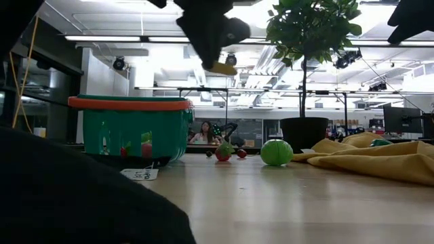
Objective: Pick and placing Produce into tupperware
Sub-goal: Put the yellow corn in the green basket
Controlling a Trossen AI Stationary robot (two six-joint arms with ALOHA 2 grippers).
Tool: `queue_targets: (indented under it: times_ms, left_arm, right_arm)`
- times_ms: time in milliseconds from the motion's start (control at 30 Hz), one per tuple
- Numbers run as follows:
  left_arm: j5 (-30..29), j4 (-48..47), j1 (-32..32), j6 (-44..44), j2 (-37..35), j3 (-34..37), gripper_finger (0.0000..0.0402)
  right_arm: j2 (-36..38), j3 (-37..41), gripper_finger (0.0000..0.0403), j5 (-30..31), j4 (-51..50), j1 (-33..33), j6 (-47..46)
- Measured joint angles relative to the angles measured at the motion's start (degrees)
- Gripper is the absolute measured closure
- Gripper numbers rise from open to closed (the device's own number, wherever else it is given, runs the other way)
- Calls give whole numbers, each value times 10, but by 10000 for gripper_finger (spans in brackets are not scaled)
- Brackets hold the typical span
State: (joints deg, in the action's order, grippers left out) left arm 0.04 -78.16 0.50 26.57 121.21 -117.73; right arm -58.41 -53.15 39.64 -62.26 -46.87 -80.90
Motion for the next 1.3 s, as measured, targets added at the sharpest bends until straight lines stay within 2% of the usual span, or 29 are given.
queue_targets:
  times_ms: [333, 867, 1100, 1300]
  left_arm:
    - [-23, -122, -38, -25, 0, -6, 373]
    - [-21, -118, -89, -79, -17, -2, 373]
    - [-16, -117, -92, -91, -70, 46, 373]
    - [-16, -118, -92, -105, -119, 127, 373]
  right_arm:
    - [0, 0, 234, 9, 0, 0, 0]
    - [0, 0, 234, 13, 13, 0, -2]
    - [0, 0, 234, 14, 13, 0, -2]
    - [0, 0, 234, 14, 15, 0, -3]
